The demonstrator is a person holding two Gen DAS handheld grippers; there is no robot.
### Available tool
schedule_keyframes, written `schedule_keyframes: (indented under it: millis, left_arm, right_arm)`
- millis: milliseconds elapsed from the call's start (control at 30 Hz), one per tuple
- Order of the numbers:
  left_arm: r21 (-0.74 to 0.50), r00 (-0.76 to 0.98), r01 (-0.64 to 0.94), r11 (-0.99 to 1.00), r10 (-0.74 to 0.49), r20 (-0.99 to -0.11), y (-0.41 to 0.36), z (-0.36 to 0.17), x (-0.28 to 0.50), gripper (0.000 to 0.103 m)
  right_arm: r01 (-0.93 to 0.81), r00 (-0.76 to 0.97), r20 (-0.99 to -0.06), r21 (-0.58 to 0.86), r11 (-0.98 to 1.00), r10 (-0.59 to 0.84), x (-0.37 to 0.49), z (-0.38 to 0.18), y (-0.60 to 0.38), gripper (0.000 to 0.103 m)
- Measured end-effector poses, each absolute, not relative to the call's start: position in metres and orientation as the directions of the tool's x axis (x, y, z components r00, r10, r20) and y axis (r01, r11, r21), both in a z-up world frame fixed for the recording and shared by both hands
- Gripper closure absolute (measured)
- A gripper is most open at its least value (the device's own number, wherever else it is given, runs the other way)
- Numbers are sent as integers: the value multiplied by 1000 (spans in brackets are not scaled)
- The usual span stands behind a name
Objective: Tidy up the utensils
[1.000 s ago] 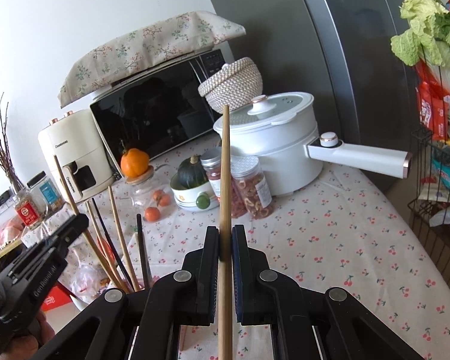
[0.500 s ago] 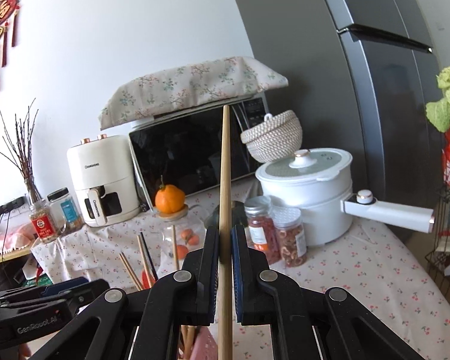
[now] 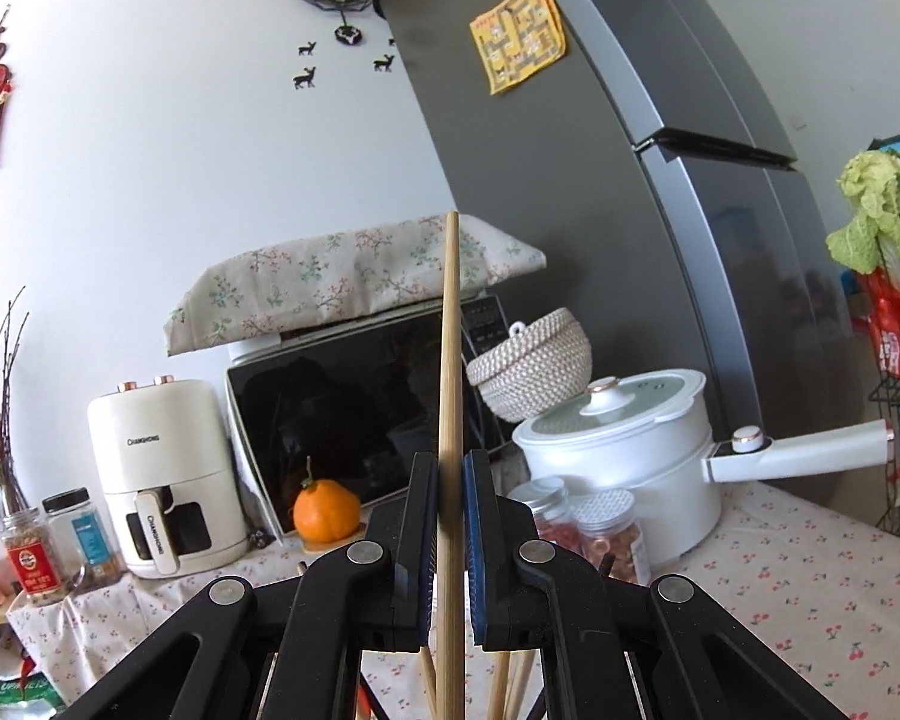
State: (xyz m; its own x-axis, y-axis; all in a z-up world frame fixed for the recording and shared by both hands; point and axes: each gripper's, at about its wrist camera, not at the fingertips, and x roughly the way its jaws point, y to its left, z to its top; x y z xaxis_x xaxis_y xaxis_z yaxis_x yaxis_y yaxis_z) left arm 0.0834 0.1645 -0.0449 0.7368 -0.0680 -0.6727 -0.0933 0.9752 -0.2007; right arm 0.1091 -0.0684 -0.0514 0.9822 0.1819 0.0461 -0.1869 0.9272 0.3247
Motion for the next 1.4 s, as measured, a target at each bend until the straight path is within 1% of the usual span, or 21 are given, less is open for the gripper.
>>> schedule_keyframes:
  millis: [200,333,467,500,567,600,667,700,733,767,867,967,1000,1033,1133,1200,1267,1300,1400]
  left_arm:
    - [-210,737,-88,974,-79,-671,164,-43,86,61]
    - [-191,733,-82,978,-71,-676,158,-45,89,61]
    - [-171,716,-88,981,-57,-696,153,-49,91,58]
    - [-174,713,-82,981,-64,-698,151,-49,91,56]
    - [-173,706,-71,982,-73,-704,146,-50,90,52]
    - [-170,704,-63,983,-77,-706,143,-49,90,50]
    - [-158,700,-52,986,-76,-710,135,-49,88,43]
    - [-152,696,-58,987,-69,-715,132,-49,88,38]
    - [-155,692,-63,986,-69,-719,129,-49,87,33]
    - [-167,688,-64,984,-78,-721,127,-49,86,32]
    - [-209,671,-66,976,-112,-733,118,-50,82,24]
    - [-213,663,-60,975,-121,-739,103,-48,73,20]
    - [-206,664,-57,977,-117,-738,97,-47,70,18]
    - [-196,666,-55,979,-110,-738,91,-45,66,16]
    - [-147,678,-56,988,-71,-732,72,-42,53,12]
    - [-94,683,-89,992,-8,-731,60,-41,45,11]
    - [-71,691,-113,991,27,-722,52,-42,38,8]
    - [-60,688,-121,991,40,-724,49,-44,34,6]
    - [-19,680,-127,992,73,-729,36,-47,26,4]
  right_arm:
    - [-150,987,92,265,953,130,114,-68,-53,97]
    - [-141,989,78,239,961,126,115,-84,-47,96]
    - [-142,990,60,273,951,131,109,-87,-55,88]
    - [-141,990,54,278,950,132,108,-84,-59,86]
    - [-139,990,46,288,948,132,105,-74,-68,76]
    - [-137,991,42,289,948,130,104,-69,-73,73]
    - [-127,992,30,289,949,124,100,-56,-84,60]
    - [-123,992,21,286,950,122,97,-50,-90,57]
    - [-116,993,10,281,953,118,95,-44,-95,48]
    - [-114,993,-5,278,954,120,94,-38,-101,37]
    - [-101,988,-81,274,956,128,93,-24,-118,19]
    - [-66,981,-163,250,966,110,85,-13,-138,11]
    - [-57,978,-183,237,970,102,80,-11,-145,4]
    - [-55,974,-202,224,973,101,75,-9,-152,0]
    - [-39,958,-273,197,980,93,60,-5,-172,0]
    - [-22,944,-320,191,981,83,50,-4,-186,0]
    - [-3,925,-372,201,980,79,44,-4,-199,0]
    - [2,913,-399,206,979,82,41,-5,-204,0]
    - [15,894,-441,202,979,78,30,-9,-219,0]
